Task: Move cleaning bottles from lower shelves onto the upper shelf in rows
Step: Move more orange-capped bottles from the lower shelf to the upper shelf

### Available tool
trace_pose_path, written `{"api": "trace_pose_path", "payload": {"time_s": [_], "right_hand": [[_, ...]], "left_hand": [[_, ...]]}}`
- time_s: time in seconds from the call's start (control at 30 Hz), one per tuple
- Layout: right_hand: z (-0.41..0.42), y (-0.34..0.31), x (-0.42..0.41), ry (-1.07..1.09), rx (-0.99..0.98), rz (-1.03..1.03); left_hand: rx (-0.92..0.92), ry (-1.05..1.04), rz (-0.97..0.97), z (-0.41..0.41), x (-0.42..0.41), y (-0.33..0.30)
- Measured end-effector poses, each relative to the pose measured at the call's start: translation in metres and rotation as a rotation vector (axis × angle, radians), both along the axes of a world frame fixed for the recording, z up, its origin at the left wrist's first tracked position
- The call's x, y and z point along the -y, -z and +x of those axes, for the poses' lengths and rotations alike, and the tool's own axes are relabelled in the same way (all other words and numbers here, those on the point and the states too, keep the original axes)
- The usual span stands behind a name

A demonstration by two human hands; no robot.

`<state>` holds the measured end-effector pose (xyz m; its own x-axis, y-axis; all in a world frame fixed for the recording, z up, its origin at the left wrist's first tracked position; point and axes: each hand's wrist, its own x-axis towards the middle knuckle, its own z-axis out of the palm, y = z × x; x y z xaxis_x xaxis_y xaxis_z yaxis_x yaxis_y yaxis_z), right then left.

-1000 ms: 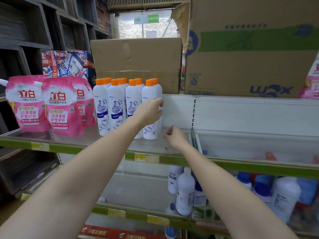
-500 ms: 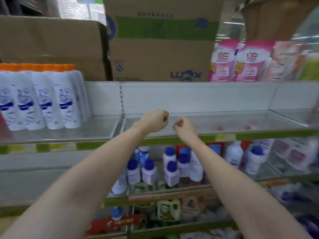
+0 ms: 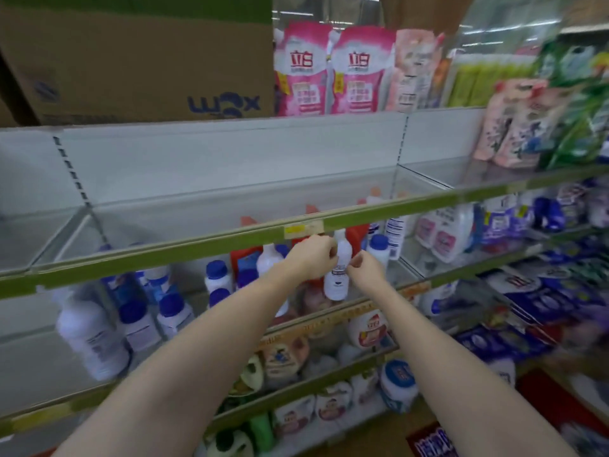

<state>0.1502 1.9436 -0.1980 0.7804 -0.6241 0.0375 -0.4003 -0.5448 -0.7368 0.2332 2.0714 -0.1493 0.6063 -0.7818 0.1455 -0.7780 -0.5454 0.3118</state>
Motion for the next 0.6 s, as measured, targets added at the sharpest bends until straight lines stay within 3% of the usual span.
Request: {"api": "trace_pose_path", "payload": {"time_s": [0.13,0.6], "right_hand": [[-0.004,0.020,0.037,0.049,-0.029,0.047],[0.019,0.059,0.161,0.294,-0.068,0.078]], "left_hand": [[-0.132,-0.050,-0.047,0.008,0.037,0.039],[-0.299,0.069,-0.101,0.056,0.178,0.101]]}}
